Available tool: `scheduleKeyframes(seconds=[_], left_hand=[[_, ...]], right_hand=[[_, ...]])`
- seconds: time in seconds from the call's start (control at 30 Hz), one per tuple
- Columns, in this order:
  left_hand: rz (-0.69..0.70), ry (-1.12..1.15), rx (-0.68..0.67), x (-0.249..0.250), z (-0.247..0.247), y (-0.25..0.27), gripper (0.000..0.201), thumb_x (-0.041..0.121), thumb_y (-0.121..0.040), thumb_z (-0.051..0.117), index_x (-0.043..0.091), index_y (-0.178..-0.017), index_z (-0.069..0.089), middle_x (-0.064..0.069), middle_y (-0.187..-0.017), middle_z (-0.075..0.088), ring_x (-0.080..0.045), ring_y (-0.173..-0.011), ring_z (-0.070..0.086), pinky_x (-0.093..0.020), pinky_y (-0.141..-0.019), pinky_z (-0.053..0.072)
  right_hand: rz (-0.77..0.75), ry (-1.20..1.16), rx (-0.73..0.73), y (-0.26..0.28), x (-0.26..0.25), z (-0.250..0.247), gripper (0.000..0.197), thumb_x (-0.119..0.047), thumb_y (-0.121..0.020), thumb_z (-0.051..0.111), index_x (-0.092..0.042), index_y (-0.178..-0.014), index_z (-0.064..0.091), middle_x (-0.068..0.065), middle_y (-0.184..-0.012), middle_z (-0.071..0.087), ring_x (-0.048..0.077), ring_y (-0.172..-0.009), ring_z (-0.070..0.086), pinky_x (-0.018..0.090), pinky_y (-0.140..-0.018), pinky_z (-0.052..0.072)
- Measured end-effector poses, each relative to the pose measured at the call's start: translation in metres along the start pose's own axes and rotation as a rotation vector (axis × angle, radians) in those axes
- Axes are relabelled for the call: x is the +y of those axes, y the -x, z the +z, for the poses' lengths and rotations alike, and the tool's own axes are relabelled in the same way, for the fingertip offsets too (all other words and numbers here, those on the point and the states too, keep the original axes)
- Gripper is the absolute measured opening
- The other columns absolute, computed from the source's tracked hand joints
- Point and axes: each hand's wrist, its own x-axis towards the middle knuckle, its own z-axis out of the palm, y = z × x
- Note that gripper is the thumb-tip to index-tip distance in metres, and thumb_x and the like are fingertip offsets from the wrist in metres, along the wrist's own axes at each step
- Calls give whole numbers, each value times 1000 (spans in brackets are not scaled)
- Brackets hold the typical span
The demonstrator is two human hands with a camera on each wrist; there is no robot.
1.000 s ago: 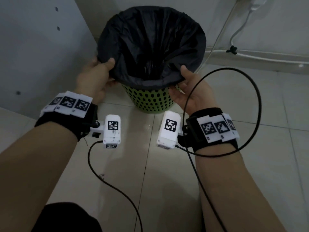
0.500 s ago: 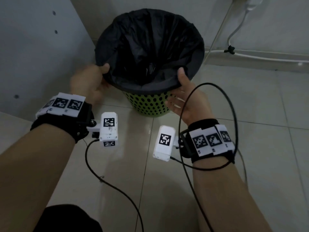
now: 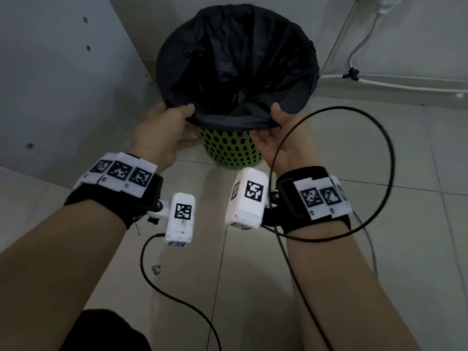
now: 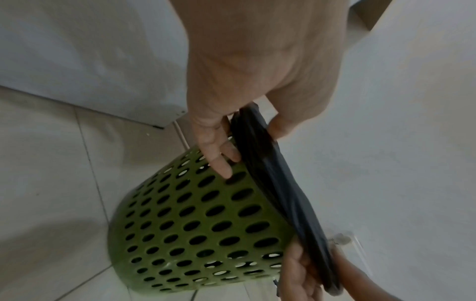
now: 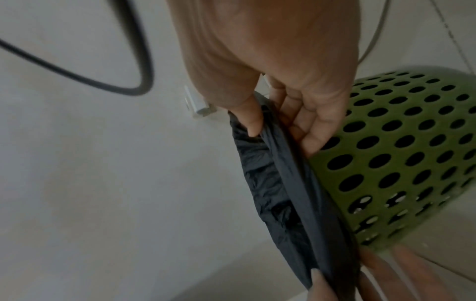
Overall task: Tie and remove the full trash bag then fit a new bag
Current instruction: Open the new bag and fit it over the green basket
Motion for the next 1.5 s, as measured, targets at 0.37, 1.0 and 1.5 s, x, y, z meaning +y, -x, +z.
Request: scheduleKeyframes(seconds=[0.37, 1.0, 1.5], left_hand=[[40, -31, 68, 9, -9, -22, 45, 12, -88, 58, 5, -133, 57, -7, -106, 68, -14, -72, 66, -21, -52, 52], [34, -142, 45, 16, -14, -8, 57, 29, -71, 59, 11, -126, 63, -8, -106, 70, -17, -65, 58, -26, -53, 49], [-80, 73, -30, 11, 2, -2, 34, 17, -100, 54, 2, -131, 54, -10, -105, 68, -21, -74, 76, -32, -57, 60]], right_hand=[[-28, -59, 26, 3, -21, -13, 28, -13, -95, 63, 2, -119, 61, 17, -88, 72, 33, -101, 67, 48, -99, 52], [-43, 64, -13, 6, 3, -24, 26, -24, -94, 66, -8, -114, 64, 9, -94, 73, 25, -92, 69, 36, -81, 60], [-112, 60, 1, 7, 23, -15, 34, -15, -96, 61, -3, -128, 58, 18, -124, 67, 29, -104, 68, 41, -92, 57]])
